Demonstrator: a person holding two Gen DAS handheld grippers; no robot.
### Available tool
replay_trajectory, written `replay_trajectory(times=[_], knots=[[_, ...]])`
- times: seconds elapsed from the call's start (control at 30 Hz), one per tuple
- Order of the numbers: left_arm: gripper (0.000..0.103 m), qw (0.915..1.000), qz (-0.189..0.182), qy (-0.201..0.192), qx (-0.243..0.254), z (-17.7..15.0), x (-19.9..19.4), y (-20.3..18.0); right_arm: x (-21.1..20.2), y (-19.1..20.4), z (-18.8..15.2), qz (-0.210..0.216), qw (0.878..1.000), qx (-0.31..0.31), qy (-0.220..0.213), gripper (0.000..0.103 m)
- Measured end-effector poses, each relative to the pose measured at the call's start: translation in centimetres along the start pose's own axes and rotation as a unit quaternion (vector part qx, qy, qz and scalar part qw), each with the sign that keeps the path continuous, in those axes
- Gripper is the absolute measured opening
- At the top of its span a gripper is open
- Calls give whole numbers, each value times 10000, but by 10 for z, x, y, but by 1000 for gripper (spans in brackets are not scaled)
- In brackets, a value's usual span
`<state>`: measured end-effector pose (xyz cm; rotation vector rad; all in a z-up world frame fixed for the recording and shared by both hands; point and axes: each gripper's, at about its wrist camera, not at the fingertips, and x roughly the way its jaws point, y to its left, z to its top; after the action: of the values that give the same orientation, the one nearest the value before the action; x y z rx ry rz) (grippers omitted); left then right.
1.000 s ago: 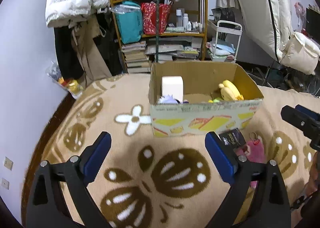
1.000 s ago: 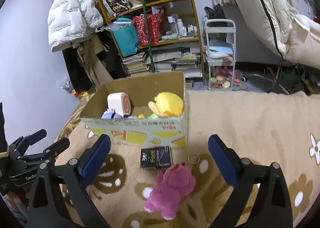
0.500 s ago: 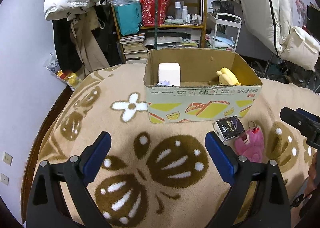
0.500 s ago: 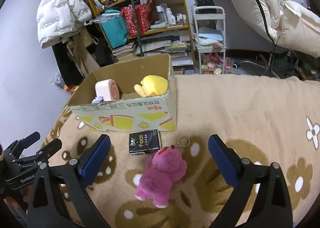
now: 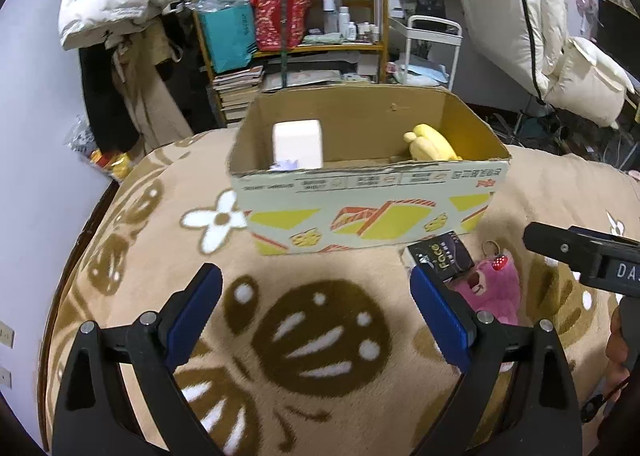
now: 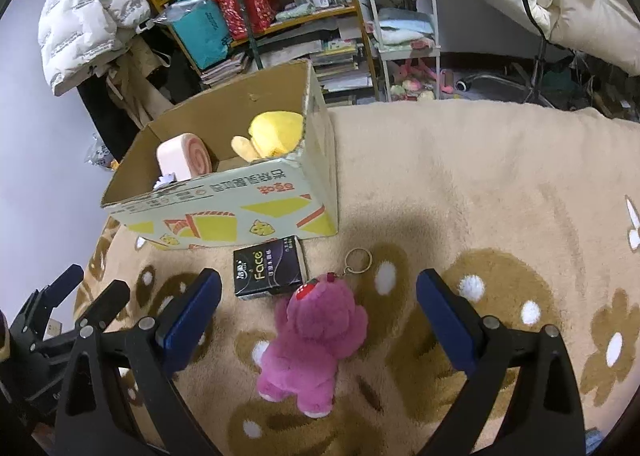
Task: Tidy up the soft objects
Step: 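Grasp the pink bear keychain with the right tool while the left tool approaches the Face box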
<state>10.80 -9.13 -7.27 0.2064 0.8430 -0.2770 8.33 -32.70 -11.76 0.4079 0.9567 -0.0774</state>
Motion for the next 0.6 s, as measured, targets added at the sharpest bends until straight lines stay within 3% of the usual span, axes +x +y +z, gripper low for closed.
replay_trajectory(times=[0.23, 0.6], knots=[[94, 9989, -347, -16, 315, 4, 23, -23, 22, -7, 0, 85, 9986, 206, 472, 90], [94, 9950, -641, 266, 725, -1, 52, -49, 55, -13, -6, 308, 9909, 536, 1191, 71]])
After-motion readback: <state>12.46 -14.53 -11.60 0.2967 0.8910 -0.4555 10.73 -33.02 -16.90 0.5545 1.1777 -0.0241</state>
